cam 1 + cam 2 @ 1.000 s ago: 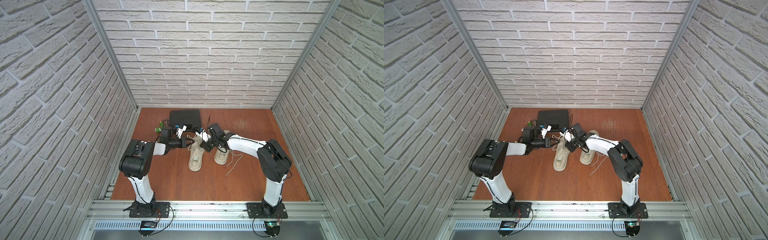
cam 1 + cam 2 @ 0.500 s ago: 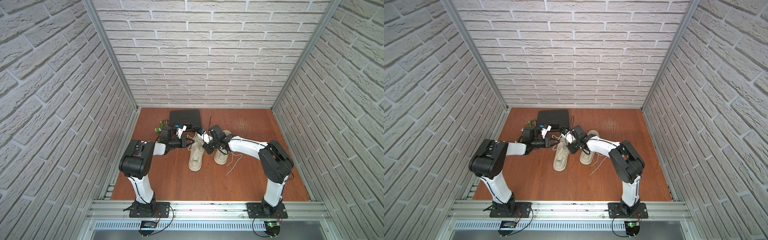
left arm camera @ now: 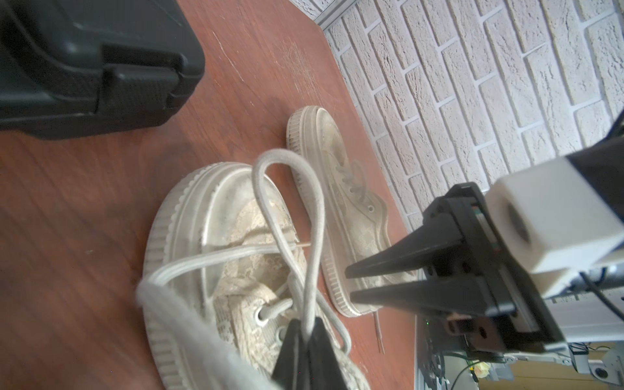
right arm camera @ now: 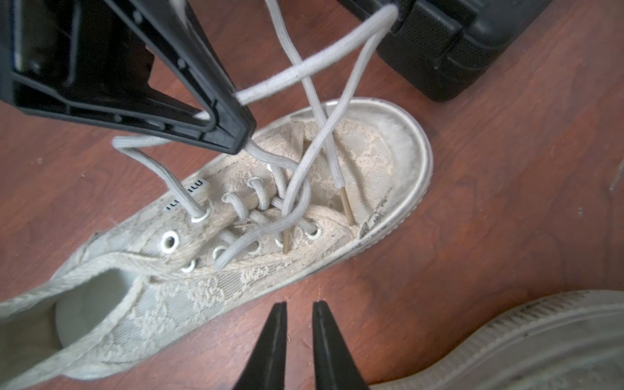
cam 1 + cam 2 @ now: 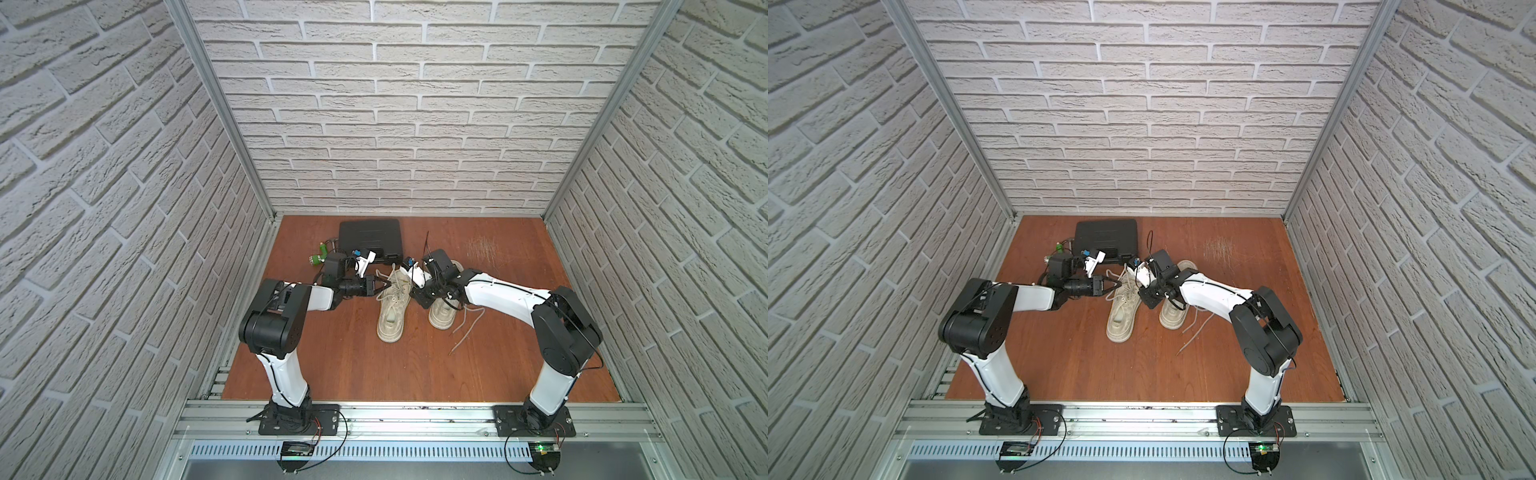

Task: Tie the shoes
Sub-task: Cross the shoelace with the shoelace, then tie the shoelace on the shoe.

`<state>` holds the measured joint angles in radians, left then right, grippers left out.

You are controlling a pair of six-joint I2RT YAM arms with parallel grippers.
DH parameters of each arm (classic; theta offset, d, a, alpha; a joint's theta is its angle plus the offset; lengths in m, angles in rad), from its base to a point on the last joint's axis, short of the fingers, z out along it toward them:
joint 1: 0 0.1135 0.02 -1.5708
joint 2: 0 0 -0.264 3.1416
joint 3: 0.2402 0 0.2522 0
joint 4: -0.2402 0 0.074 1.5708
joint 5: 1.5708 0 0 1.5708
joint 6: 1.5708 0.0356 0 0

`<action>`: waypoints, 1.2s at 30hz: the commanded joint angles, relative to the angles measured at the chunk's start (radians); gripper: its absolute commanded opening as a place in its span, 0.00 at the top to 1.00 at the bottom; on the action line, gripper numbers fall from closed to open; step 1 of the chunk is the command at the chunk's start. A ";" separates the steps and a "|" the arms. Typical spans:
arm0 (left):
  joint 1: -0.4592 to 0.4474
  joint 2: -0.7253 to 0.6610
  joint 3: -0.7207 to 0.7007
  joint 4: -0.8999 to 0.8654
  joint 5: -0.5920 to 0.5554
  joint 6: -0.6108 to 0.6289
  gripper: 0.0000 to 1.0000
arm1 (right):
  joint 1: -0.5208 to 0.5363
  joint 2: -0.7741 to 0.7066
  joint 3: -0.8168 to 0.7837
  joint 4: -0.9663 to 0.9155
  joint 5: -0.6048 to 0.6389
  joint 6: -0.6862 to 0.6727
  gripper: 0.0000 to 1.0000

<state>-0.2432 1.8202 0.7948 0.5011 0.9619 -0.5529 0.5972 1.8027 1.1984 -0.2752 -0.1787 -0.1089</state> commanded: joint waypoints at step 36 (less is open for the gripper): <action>0.017 -0.002 0.007 0.021 -0.026 0.002 1.00 | 0.007 0.071 0.072 -0.002 -0.026 0.021 0.97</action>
<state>-0.2302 1.8202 0.7948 0.5003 0.9287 -0.5541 0.6014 1.9259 1.2903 -0.2741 -0.2478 -0.0856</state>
